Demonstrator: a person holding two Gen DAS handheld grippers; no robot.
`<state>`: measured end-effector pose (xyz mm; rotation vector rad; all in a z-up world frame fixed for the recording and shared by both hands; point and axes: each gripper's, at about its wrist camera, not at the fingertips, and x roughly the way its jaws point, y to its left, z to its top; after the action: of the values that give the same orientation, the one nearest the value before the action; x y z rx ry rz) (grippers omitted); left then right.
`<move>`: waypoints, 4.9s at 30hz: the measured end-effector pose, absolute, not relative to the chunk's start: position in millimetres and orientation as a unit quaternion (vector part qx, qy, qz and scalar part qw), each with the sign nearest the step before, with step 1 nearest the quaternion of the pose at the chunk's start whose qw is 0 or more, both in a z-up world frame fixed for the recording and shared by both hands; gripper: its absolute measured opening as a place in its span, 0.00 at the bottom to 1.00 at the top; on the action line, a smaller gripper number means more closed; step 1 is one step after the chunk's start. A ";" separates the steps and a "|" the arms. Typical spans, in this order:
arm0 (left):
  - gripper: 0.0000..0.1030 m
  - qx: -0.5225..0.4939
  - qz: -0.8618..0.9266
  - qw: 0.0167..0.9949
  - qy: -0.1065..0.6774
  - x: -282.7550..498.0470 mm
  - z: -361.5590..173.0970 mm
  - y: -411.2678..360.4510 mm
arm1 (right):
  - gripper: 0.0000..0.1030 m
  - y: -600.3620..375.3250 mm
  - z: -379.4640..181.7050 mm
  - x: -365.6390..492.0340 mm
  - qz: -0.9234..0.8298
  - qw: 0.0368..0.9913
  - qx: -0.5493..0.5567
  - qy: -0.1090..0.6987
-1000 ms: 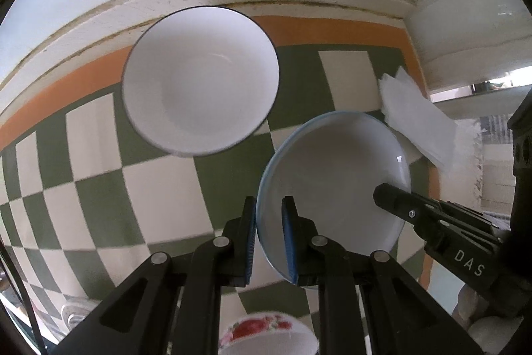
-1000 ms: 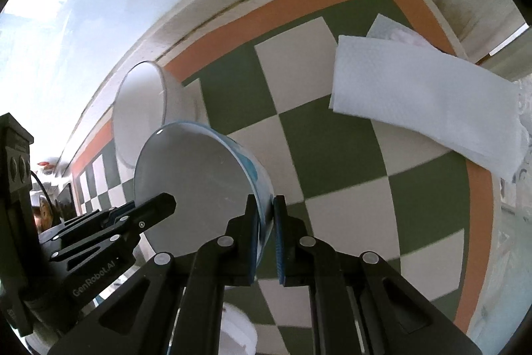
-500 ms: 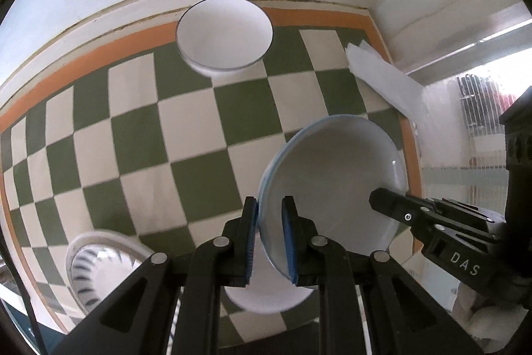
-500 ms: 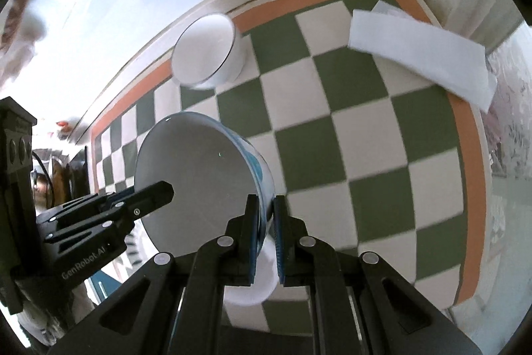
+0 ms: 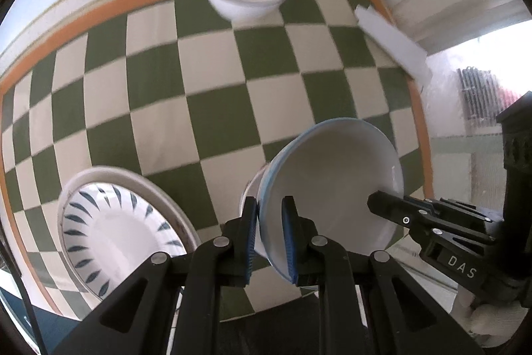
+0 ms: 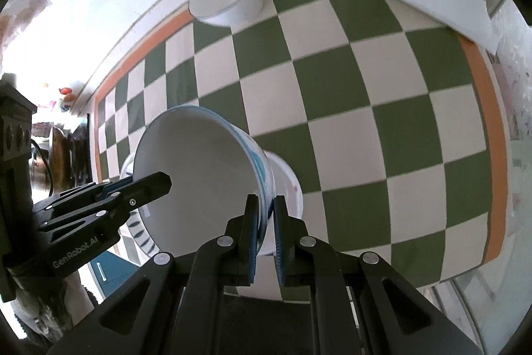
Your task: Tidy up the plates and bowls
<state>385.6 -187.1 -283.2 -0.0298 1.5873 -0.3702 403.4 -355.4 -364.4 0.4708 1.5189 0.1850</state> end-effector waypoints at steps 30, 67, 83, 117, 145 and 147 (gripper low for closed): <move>0.23 -0.028 -0.140 0.693 0.706 421.7 -273.1 -175.9 | 0.21 -377.6 -359.2 442.6 0.109 0.684 0.239 0.681; 0.08 -0.076 -0.056 0.694 0.714 622.2 -363.1 -186.3 | 0.09 -353.2 -439.5 695.4 0.092 0.696 0.183 0.688; 0.08 -0.063 -0.093 0.722 0.683 559.6 -301.0 -189.4 | 0.08 -359.3 -372.3 626.9 0.097 0.722 0.177 0.662; 0.08 -0.019 -0.145 0.685 0.714 373.9 -297.6 -182.9 | 0.08 -350.2 -362.3 399.2 0.077 0.704 0.187 0.681; 0.13 -0.002 -0.137 0.676 0.724 370.6 -312.6 -188.5 | 0.12 -352.2 -390.3 399.5 0.072 0.677 0.208 0.703; 0.13 0.005 -0.137 0.681 0.719 367.2 -307.4 -189.1 | 0.12 -352.2 -387.9 397.6 0.072 0.679 0.207 0.701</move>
<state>367.2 -189.1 -307.4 0.0114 1.6131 -0.3080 397.6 -352.2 -387.9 0.4655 1.5740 0.1614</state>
